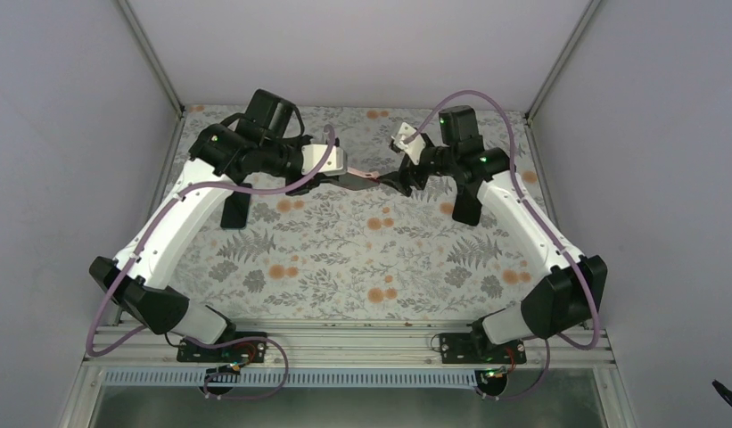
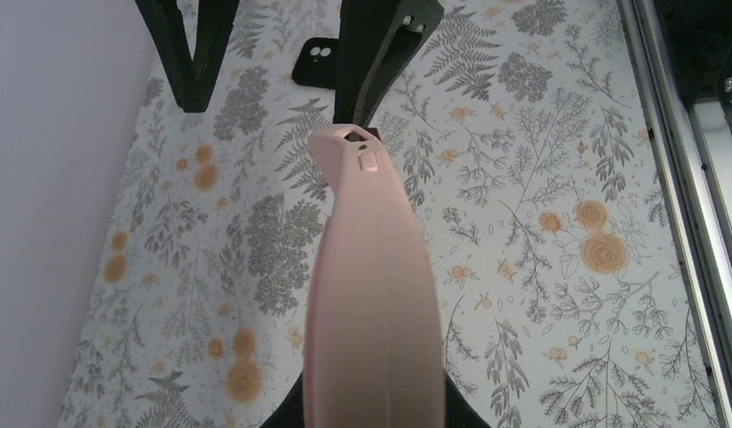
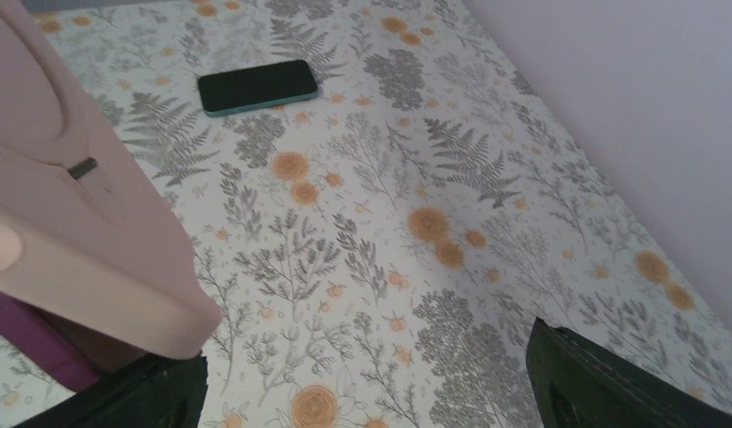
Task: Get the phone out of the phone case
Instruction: Remove the phone case from the phone.
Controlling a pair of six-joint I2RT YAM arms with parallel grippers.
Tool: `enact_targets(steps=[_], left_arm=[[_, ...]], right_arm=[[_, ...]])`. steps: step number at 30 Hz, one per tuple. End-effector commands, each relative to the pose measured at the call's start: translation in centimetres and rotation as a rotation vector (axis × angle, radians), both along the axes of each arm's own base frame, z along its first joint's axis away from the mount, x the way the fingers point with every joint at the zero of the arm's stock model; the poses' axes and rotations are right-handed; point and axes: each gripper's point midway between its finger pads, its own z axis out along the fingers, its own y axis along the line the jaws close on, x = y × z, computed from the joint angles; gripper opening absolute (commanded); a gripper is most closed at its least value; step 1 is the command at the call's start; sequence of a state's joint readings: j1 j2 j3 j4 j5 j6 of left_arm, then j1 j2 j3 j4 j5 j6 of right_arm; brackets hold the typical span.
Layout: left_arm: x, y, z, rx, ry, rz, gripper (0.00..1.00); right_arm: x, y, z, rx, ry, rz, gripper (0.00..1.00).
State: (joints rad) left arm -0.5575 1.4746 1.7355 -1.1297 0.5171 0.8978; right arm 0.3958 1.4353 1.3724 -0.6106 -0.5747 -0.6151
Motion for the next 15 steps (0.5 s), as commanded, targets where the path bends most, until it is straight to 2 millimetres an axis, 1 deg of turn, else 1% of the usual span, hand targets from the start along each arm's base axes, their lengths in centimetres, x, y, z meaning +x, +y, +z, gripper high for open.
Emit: enact_targets(steps=[1, 4, 8, 10, 12, 15], left_arm=[[-5.3, -2.7, 0.1, -0.114, 0.182, -0.219, 0.02], [-4.8, -3.1, 0.6, -0.130, 0.168, -0.216, 0.02], [-4.1, -3.7, 2.6, -0.170, 0.116, -0.225, 0.02], [-3.3, -4.0, 3.7, -0.184, 0.078, -0.215, 0.02], [-2.4, -4.5, 4.8, -0.204, 0.045, -0.200, 0.02], [-0.3, -5.2, 7.0, -0.257, -0.061, -0.150, 0.02]], right_arm=[[-0.5, 3.2, 7.8, 0.205, -0.148, 0.161, 0.92], [-2.2, 5.0, 7.8, 0.219, -0.112, 0.256, 0.92], [-4.7, 6.8, 8.3, 0.267, -0.077, 0.387, 0.94], [-5.9, 7.7, 8.8, 0.293, -0.053, 0.459, 0.95], [-7.9, 8.6, 8.8, 0.305, -0.002, 0.558, 0.97], [-10.4, 10.0, 8.7, 0.327, 0.061, 0.686, 0.98]])
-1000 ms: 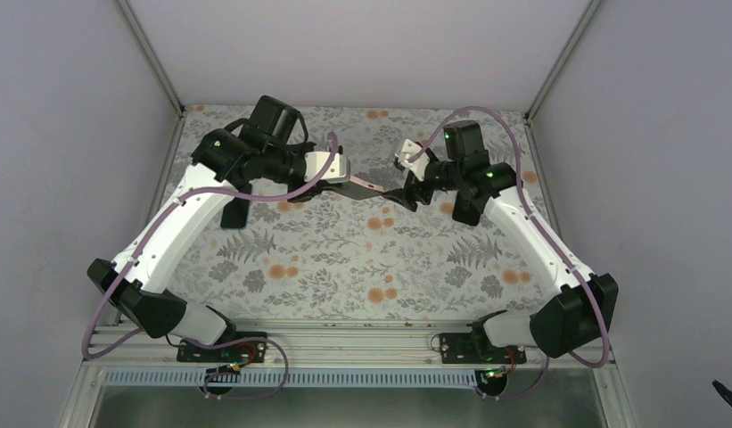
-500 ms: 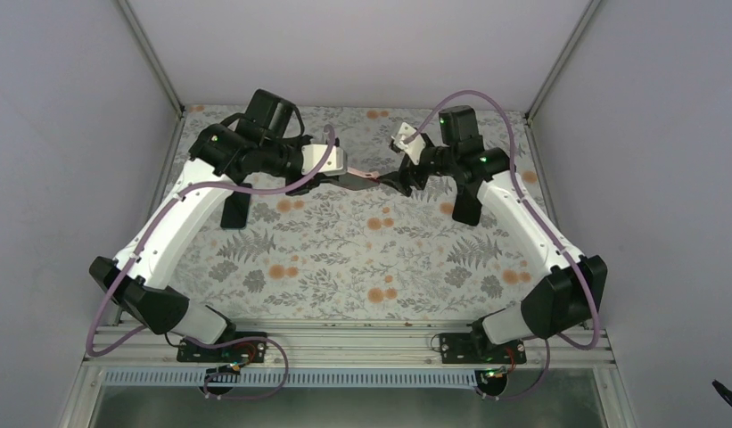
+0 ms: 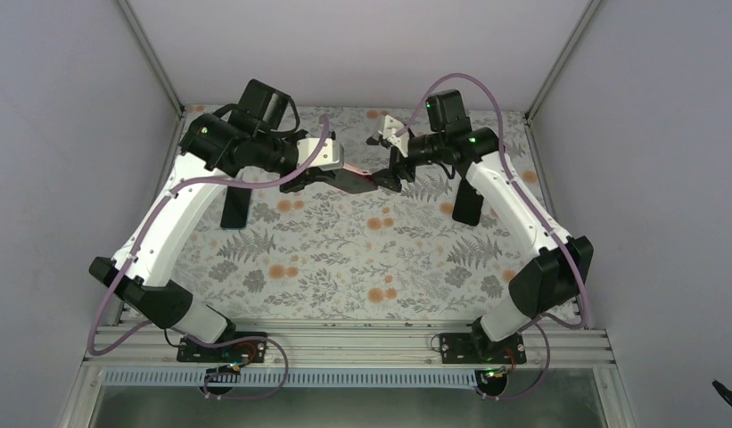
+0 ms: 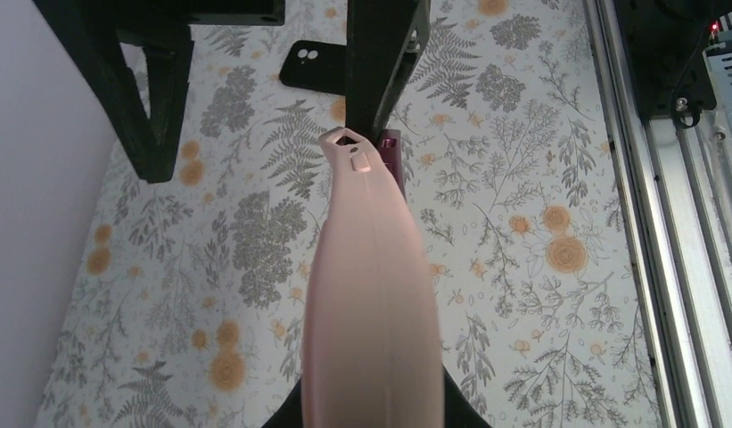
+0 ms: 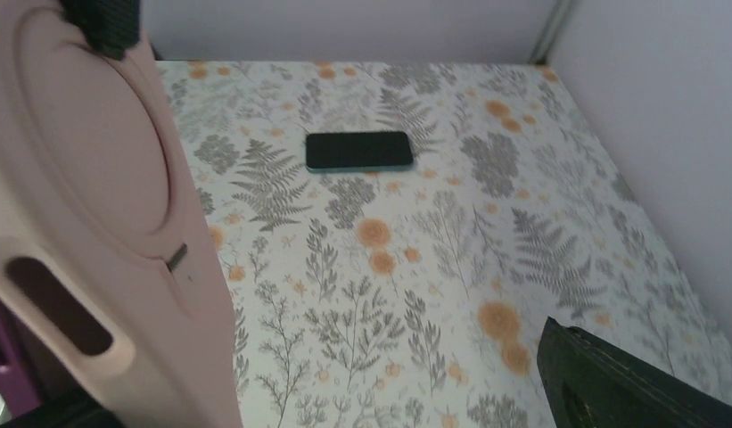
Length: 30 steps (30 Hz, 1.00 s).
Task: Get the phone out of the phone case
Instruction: Remove the phone case from the phone.
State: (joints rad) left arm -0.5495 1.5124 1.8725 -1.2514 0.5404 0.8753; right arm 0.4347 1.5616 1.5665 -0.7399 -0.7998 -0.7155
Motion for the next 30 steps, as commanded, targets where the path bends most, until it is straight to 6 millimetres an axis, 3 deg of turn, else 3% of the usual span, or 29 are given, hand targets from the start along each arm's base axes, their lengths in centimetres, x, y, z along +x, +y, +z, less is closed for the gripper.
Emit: enact_targets(steps=[1, 6, 8, 11, 13, 16, 17, 18, 25, 27, 29, 30], left_arm=[[1.4, -5.6, 5.3, -0.253, -0.146, -0.117, 0.02], [6.3, -5.7, 5.2, -0.250, -0.318, 0.045, 0.02], [8.2, -5.5, 5.8, -0.274, -0.412, 0.118, 0.02], [10.9, -4.9, 8.3, -0.334, -0.528, 0.249, 0.02], [12.3, -4.6, 9.8, -0.361, -0.574, 0.313, 0.02], [12.8, -4.7, 11.1, -0.379, -0.607, 0.321, 0.02], [12.8, -4.8, 11.3, -0.380, -0.602, 0.317, 0.02], [12.7, -4.9, 11.3, -0.376, -0.593, 0.303, 0.02], [11.2, -5.1, 8.7, -0.316, -0.510, 0.241, 0.03], [10.4, -4.6, 8.0, -0.288, -0.500, 0.223, 0.26], [9.4, -3.8, 8.0, -0.271, -0.497, 0.223, 0.74], [8.8, -3.2, 8.2, -0.262, -0.505, 0.224, 0.92]], right_arm=[[-9.4, 6.3, 6.2, 0.254, 0.061, 0.464, 0.98], [-13.7, 7.0, 8.6, 0.350, 0.163, 0.646, 0.98], [-14.7, 7.6, 9.1, 0.353, 0.180, 0.680, 0.97], [-15.6, 8.5, 8.9, 0.351, 0.234, 0.713, 0.90], [-15.4, 9.3, 7.6, 0.326, 0.256, 0.708, 0.71], [-14.6, 9.9, 5.8, 0.286, 0.276, 0.682, 0.38], [-14.5, 10.0, 5.5, 0.272, 0.279, 0.676, 0.11], [-14.3, 10.0, 5.1, 0.258, 0.291, 0.664, 0.04], [-12.9, 8.3, 4.4, 0.252, 0.294, 0.607, 0.03], [-11.4, 7.3, 4.4, 0.273, 0.313, 0.549, 0.03], [-9.8, 5.9, 4.3, 0.300, 0.337, 0.483, 0.03], [-9.1, 5.3, 4.0, 0.306, 0.347, 0.450, 0.03]])
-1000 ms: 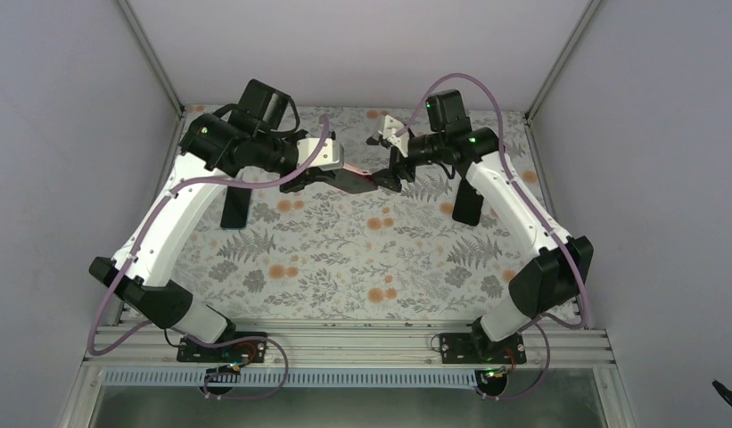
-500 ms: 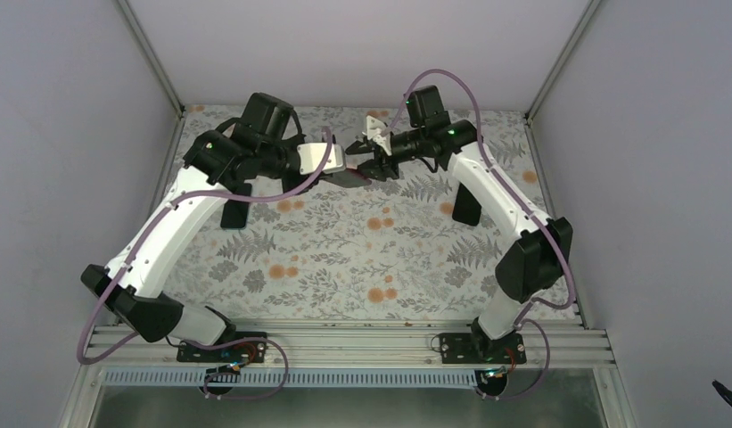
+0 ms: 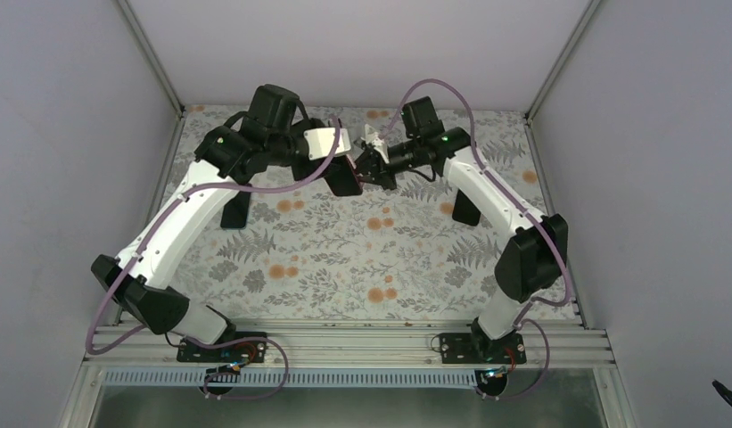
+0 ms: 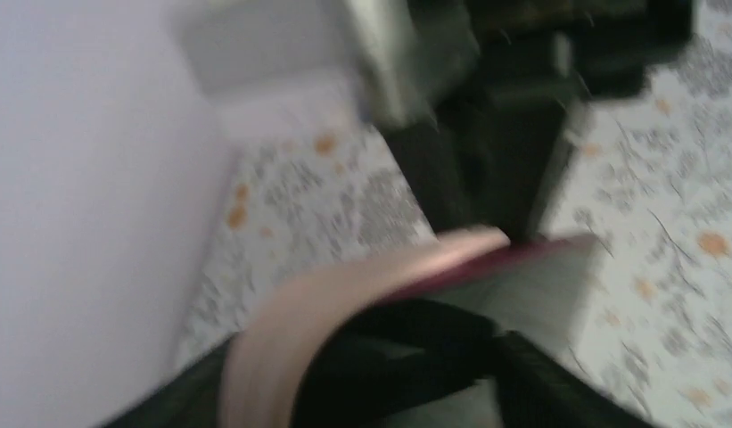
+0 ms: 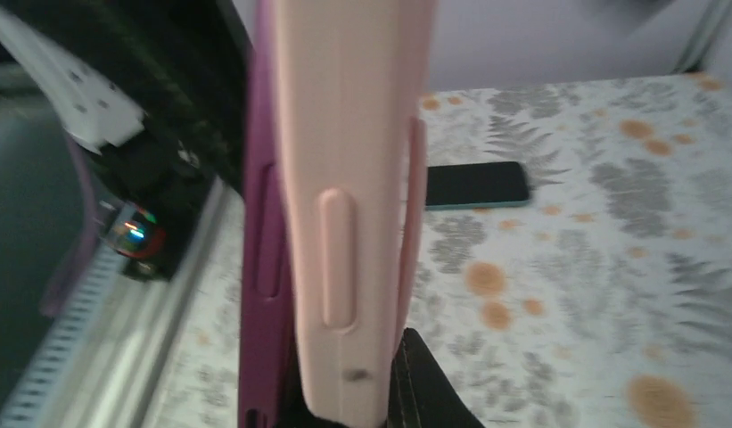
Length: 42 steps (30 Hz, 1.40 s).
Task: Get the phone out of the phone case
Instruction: Remove the phone case from the phone.
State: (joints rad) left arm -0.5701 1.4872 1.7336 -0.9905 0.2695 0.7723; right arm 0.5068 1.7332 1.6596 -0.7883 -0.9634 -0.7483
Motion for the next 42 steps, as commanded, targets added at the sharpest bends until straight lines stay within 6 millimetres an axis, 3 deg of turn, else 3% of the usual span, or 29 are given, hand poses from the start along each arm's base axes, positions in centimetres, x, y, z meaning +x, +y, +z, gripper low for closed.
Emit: enact_targets(steps=[1, 5, 7, 9, 11, 15, 17, 22, 26, 32, 35, 42], left_arm=[[2.5, -3.3, 9.9, -0.260, -0.391, -0.041, 0.99], [1.4, 0.9, 12.0, -0.191, -0.533, 0.076, 1.00], [1.3, 3.5, 12.9, -0.132, -0.661, 0.163, 1.00], [1.7, 5.8, 13.5, -0.090, -0.800, 0.264, 1.00], [2.1, 7.2, 13.5, -0.084, -0.871, 0.348, 1.00], [2.6, 7.3, 10.3, -0.026, -0.985, 0.393, 1.00], [2.3, 7.0, 10.2, -0.069, -1.072, 0.405, 1.00], [2.6, 3.9, 8.4, -0.286, -1.012, 0.345, 1.00], [4.0, 1.3, 7.0, -0.348, -1.040, 0.316, 1.00], [7.3, -2.2, 4.4, -0.360, -0.969, 0.285, 1.00], [9.0, -3.0, 3.4, -0.359, -0.967, 0.329, 1.00], [10.9, -3.7, 2.1, -0.331, -1.000, 0.368, 1.00]], right_arm=[[-6.4, 0.0, 5.8, 0.247, 0.244, 0.188, 0.03], [-0.3, -2.7, 4.9, 0.235, 0.280, -0.036, 0.03], [4.2, -4.6, 4.6, 0.249, 0.323, -0.213, 0.03], [8.1, -6.2, 3.6, 0.285, 0.484, -0.307, 0.03], [10.1, -6.1, 4.0, 0.311, 0.562, -0.301, 0.03], [14.1, -4.4, 3.7, 0.290, 0.681, -0.400, 0.03], [15.9, -4.2, 4.2, 0.307, 0.699, -0.455, 0.03], [19.5, -3.8, 5.1, 0.361, 0.683, -0.513, 0.03], [20.8, -3.1, 4.9, 0.364, 0.679, -0.512, 0.03], [20.7, -2.6, 3.5, 0.353, 0.721, -0.503, 0.03], [20.4, -2.4, 3.6, 0.353, 0.725, -0.494, 0.03], [19.6, -2.2, 4.2, 0.355, 0.711, -0.492, 0.03]])
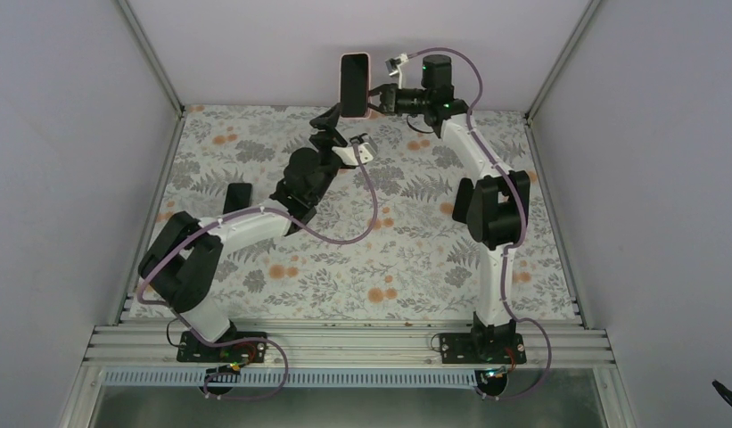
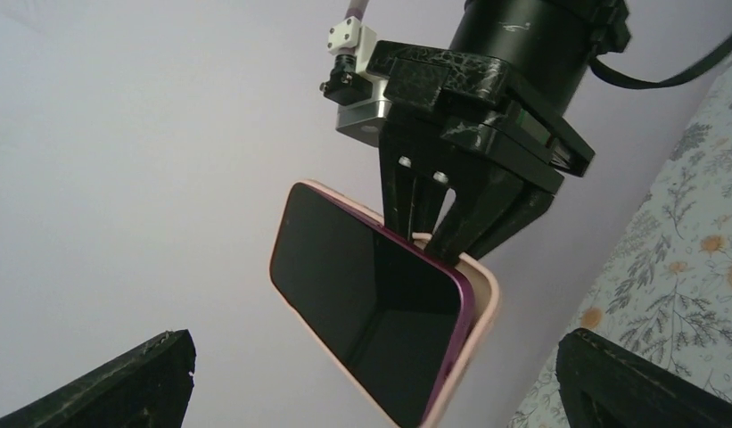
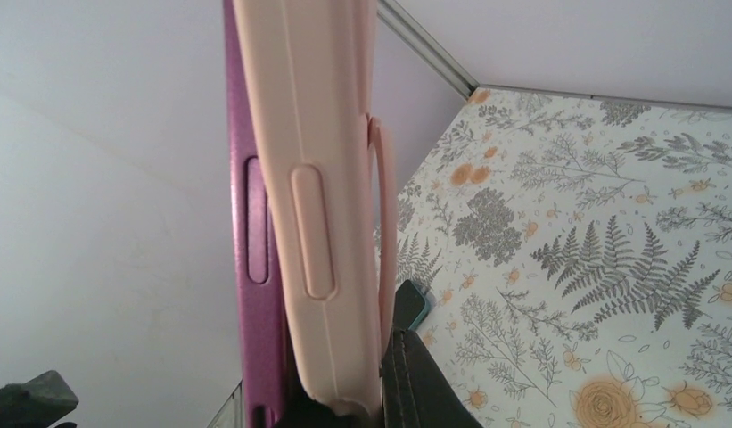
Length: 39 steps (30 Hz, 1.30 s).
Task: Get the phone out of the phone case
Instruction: Remove the phone case from the phone.
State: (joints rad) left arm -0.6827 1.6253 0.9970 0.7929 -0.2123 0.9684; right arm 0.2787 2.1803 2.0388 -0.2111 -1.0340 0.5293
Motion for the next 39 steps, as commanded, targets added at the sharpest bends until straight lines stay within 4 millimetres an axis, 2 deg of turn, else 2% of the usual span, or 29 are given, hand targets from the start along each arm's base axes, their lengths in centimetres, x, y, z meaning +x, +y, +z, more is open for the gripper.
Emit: enact_targets(steps=[1, 7, 13, 19, 29, 35, 39], left_arm=[[0.5, 0.0, 2.9, -0.077, -0.088, 0.030, 1.00], [1.4, 0.1, 2.9, -0.075, -0.124, 0.075, 1.00], [2.5, -0.2, 1.8, -0.051, -0.109, 0.101, 1.00], [2.7, -0.6, 1.0, -0.058, -0.061, 0.085, 1.00], [4.5, 0.5, 1.3, -0.064, -0.036, 0.121, 1.00], [5.8, 0.6, -0.5, -0.020, 0.036, 0.115, 1.00], [6.7, 1.9, -0.7, -0.028, 0.046, 0.158, 1.00]], right_arm=[[-1.4, 0.8, 2.9, 0.034, -0.076, 0.030, 0.03], [-2.4, 0.8, 3.4, 0.039, -0.093, 0.044, 0.03], [-2.9, 0.9, 3.8, 0.043, -0.098, 0.050, 0.03], [-3.2, 1.0, 4.2, 0.053, -0.102, 0.060, 0.03], [-3.9, 1.4, 4.7, 0.057, -0.116, 0.079, 0.03], [-4.3, 1.7, 5.2, 0.062, -0.128, 0.088, 0.03], [-4.6, 1.7, 5.6, 0.062, -0.138, 0.087, 0.03]])
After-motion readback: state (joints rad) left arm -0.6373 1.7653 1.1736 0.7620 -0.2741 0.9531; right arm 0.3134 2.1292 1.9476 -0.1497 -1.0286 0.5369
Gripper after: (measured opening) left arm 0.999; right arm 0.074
